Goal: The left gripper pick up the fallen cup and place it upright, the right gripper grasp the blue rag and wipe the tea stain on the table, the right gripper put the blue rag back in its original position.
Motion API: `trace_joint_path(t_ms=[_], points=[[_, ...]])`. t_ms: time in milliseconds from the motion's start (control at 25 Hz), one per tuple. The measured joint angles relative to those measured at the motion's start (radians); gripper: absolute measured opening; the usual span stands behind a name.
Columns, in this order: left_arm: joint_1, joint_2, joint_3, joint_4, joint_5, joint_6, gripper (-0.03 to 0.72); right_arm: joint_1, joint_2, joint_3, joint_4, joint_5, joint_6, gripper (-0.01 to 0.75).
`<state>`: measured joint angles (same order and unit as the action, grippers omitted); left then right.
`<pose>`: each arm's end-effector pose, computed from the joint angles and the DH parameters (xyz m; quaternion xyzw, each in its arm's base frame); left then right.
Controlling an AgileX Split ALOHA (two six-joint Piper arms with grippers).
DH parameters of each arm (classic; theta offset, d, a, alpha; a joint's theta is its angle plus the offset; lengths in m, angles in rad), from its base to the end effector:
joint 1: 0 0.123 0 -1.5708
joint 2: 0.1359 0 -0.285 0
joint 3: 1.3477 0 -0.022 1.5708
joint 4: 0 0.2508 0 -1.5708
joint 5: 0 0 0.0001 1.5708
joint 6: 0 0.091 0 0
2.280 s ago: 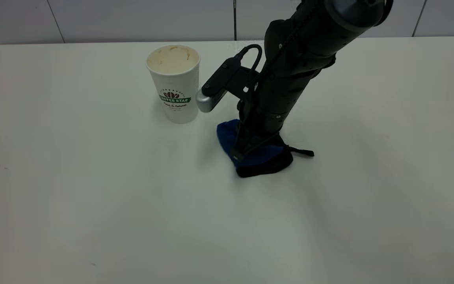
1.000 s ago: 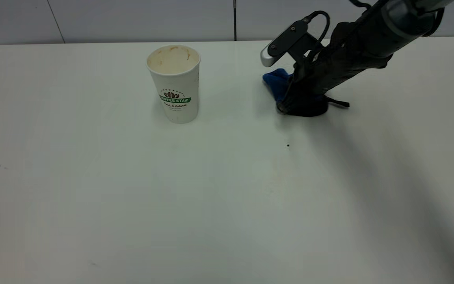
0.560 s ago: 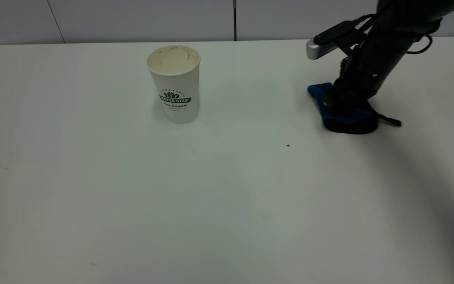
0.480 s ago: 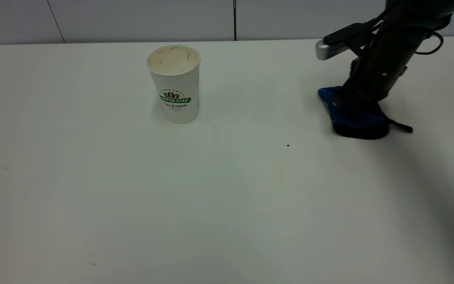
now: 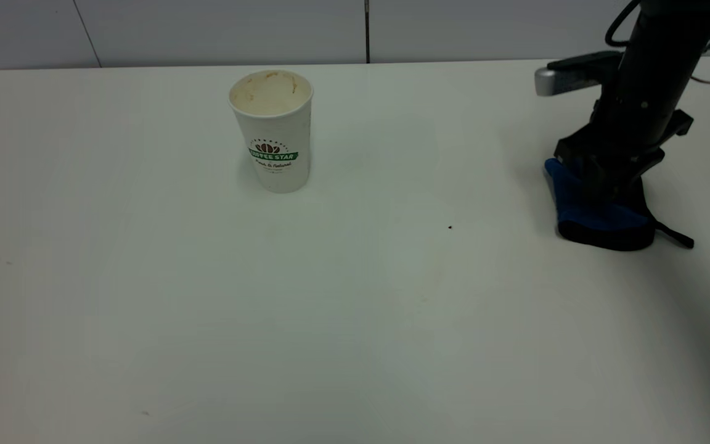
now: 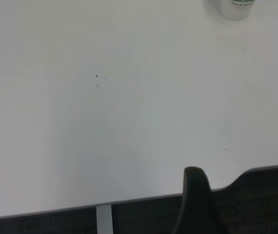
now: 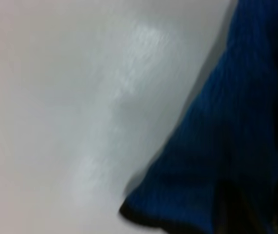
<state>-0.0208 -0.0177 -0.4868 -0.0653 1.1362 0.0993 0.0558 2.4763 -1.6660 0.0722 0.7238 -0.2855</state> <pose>-0.0095 -0.0052 0.2677 0.0548 0.8690 -0.0133 0.4916 0.4589 0.0300 0.0273 -0.1442 0.9873 0.0183 0.0644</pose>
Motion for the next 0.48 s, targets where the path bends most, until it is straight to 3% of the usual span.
trace_joint_path(t_ms=[200, 320, 480], points=[[0.000, 0.000, 0.000, 0.000, 0.000, 0.000, 0.525, 0.025, -0.214, 0.028, -0.008, 0.147, 0.036, 0.556], [0.000, 0.000, 0.000, 0.000, 0.000, 0.000, 0.525, 0.027, -0.386, 0.087, -0.006, 0.224, 0.081, 0.591], [0.000, 0.000, 0.000, 0.000, 0.000, 0.000, 0.525, 0.027, -0.662, 0.242, -0.010, 0.289, 0.113, 0.555]])
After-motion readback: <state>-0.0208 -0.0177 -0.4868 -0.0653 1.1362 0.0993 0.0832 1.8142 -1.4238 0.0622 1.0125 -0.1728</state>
